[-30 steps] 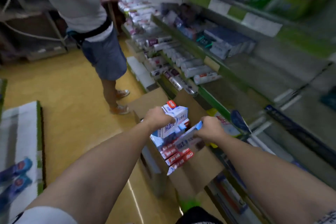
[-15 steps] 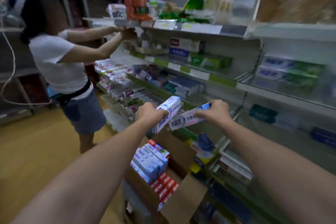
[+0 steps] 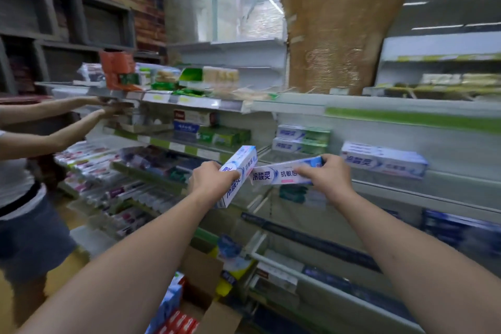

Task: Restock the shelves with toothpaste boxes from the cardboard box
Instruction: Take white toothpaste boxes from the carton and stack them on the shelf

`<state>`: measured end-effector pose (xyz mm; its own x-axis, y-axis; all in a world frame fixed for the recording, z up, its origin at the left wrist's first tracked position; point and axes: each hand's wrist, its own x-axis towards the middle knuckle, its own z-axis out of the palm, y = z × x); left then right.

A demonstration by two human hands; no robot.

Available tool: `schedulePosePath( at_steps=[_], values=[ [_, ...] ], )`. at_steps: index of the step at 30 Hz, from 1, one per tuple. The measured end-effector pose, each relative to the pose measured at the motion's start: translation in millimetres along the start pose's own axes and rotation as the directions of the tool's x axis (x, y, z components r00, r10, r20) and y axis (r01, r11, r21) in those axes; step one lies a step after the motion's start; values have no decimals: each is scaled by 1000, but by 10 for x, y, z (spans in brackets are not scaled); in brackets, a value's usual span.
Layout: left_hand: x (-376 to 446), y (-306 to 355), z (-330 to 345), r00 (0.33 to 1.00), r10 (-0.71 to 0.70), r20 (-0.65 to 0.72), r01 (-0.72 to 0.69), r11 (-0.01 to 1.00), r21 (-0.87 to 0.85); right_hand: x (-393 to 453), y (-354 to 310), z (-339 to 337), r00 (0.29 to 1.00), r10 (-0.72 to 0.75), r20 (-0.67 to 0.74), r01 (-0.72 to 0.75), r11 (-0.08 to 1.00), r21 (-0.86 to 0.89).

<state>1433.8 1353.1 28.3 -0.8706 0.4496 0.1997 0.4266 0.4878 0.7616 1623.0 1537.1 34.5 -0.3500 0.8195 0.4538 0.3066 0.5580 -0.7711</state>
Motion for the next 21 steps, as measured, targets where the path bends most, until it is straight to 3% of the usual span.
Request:
schedulePosePath(
  at_steps=[10,21],
  values=[
    [-655,1051,722,987,126,97,-109,979,-171,-100,814,-1477,966,156,-206,-131,983,129],
    [-520,1645,1261,964,221,151,-192,964,-186,100,1257,-2080,880,270,-392,-175,949,261]
  ],
)
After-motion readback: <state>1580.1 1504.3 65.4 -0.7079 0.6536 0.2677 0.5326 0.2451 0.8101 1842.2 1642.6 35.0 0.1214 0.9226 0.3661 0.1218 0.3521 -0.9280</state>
